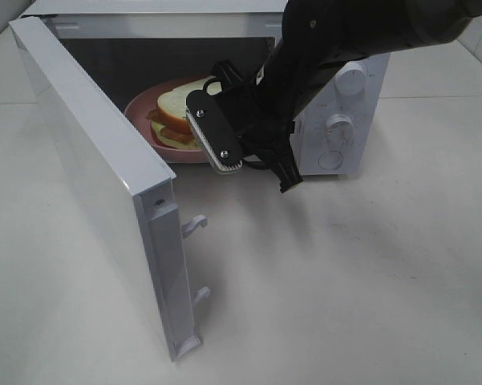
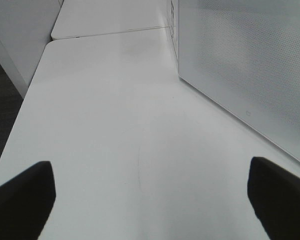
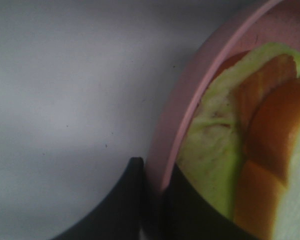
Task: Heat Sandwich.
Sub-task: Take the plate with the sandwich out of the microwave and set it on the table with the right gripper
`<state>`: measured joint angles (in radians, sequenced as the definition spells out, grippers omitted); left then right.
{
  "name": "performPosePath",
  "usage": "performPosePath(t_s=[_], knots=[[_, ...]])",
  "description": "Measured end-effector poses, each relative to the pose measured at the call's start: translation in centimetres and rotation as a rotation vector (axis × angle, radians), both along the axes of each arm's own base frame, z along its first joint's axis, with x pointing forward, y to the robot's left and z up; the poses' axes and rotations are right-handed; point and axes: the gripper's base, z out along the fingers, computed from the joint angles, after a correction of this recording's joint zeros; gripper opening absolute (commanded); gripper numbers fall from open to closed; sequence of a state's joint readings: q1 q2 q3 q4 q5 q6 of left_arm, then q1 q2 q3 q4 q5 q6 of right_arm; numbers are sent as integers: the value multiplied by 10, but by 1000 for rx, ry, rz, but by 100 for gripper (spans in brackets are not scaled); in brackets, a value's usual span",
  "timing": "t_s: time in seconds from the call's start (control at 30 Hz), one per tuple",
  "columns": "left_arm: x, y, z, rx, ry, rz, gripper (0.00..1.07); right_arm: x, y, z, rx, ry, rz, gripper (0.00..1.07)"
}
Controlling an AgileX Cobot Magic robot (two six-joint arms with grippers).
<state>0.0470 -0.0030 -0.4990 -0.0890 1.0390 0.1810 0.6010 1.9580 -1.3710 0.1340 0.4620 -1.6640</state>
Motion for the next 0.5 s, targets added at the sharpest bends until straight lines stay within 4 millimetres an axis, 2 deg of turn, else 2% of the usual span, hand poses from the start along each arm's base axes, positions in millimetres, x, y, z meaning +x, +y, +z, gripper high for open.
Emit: performPosePath(t_s=[0.5], knots=[[0,0,0,0,0,0,103,-33,-20,13,10,7,1,0]])
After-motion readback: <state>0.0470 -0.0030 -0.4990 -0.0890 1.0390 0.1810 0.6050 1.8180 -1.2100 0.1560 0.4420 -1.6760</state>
